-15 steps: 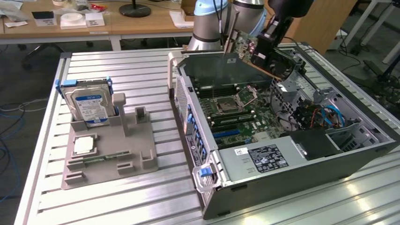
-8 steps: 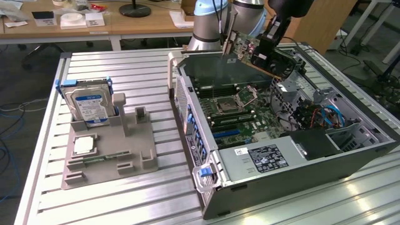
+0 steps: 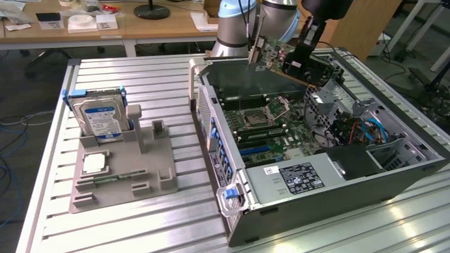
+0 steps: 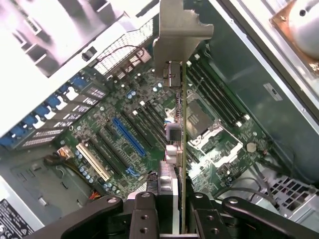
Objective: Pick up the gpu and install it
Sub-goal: 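Insert the gpu into the slot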
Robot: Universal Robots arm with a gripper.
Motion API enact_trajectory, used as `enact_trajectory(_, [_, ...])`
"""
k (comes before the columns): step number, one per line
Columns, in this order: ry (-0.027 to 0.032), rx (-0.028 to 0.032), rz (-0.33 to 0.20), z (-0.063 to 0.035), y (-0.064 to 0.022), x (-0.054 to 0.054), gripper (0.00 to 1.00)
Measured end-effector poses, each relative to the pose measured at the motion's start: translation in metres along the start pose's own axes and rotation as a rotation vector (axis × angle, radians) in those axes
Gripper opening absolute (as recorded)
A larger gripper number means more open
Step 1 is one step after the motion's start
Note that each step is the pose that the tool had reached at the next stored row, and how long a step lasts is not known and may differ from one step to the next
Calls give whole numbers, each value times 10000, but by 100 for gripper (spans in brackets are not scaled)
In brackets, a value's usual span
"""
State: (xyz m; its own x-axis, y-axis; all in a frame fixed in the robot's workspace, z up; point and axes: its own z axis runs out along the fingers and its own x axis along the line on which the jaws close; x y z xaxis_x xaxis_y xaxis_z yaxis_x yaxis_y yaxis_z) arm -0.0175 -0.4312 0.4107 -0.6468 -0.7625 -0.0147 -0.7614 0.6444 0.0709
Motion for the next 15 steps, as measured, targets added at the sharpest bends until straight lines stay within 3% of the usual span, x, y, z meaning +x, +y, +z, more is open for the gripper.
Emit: enact_trajectory(15, [142, -29, -1985, 0, 0, 0, 28])
